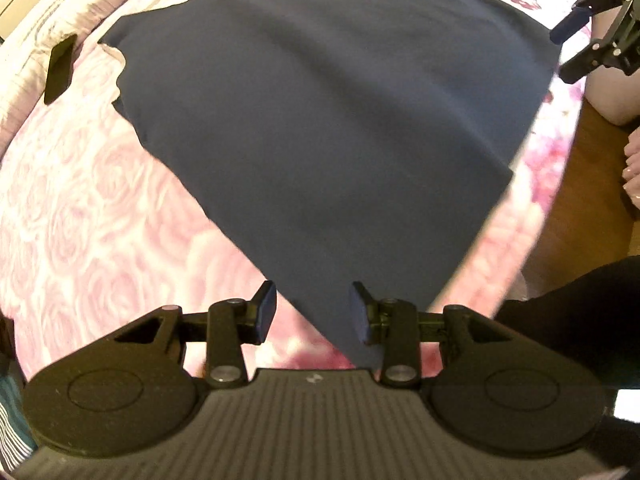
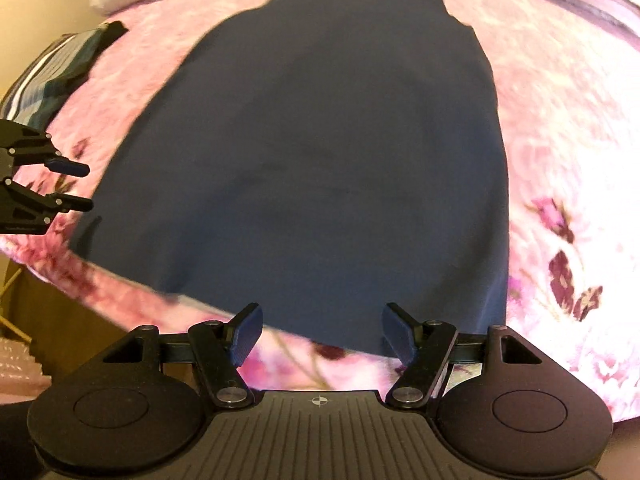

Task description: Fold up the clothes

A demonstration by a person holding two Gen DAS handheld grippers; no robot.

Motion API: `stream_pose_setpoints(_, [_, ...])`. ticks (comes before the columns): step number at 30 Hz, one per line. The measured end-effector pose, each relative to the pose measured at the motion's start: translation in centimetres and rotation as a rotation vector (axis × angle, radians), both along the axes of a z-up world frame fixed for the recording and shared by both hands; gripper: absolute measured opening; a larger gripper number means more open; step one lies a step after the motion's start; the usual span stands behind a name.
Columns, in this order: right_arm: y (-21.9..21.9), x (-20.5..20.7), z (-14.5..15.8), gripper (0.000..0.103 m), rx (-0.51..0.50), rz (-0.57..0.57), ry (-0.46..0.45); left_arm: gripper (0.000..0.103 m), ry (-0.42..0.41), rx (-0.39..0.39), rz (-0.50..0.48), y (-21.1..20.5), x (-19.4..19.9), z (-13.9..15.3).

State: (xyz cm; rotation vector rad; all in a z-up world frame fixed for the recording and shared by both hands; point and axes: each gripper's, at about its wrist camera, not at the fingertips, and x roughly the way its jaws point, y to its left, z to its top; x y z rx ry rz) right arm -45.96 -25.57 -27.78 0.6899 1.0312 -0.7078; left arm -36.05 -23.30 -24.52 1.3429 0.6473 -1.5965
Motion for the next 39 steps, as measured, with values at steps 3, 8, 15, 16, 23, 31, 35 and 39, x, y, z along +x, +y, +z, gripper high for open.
stream_pose_setpoints(3, [1.0, 0.6, 0.6, 0.069, -0.024, -0.021, 0.001, 0.035, 0.022, 0.003, -0.011, 0.5, 0.5, 0.2])
stream_pose_setpoints(8, [3.2, 0.8, 1.5, 0.069, -0.029, -0.062, 0.020, 0.035, 0.054, -0.009, -0.023, 2.4, 1.0, 1.0])
stream_pose_setpoints(15, [4.7, 2.2, 2.8, 0.069, -0.041, -0.064, 0.031, 0.035, 0.074, -0.036, -0.013, 4.3, 1.7, 1.8])
stream_pose_setpoints(16, [4.9, 2.4, 2.9, 0.069, -0.042, -0.059, 0.033, 0.035, 0.074, -0.037, -0.012, 4.5, 1.8, 1.8])
stream_pose_setpoints(23, [5.4, 3.9, 2.1, 0.069, -0.015, -0.009, 0.131, 0.035, 0.060, -0.047, -0.033, 5.3, 1.6, 1.0])
stream_pose_setpoints(31, [4.6, 5.0, -0.8, 0.069, 0.107, 0.060, 0.284, 0.035, 0.023, -0.032, -0.094, 6.0, -0.7, -0.2])
stream_pose_setpoints(35, [4.0, 4.3, -1.5, 0.069, 0.114, 0.077, 0.271, 0.035, -0.010, -0.034, -0.123, 6.0, -1.9, -0.5])
stream_pose_setpoints(39, [3.3, 3.5, -1.7, 0.069, 0.046, 0.117, 0.248, 0.041, -0.052, -0.089, -0.177, 6.3, -3.2, -0.8])
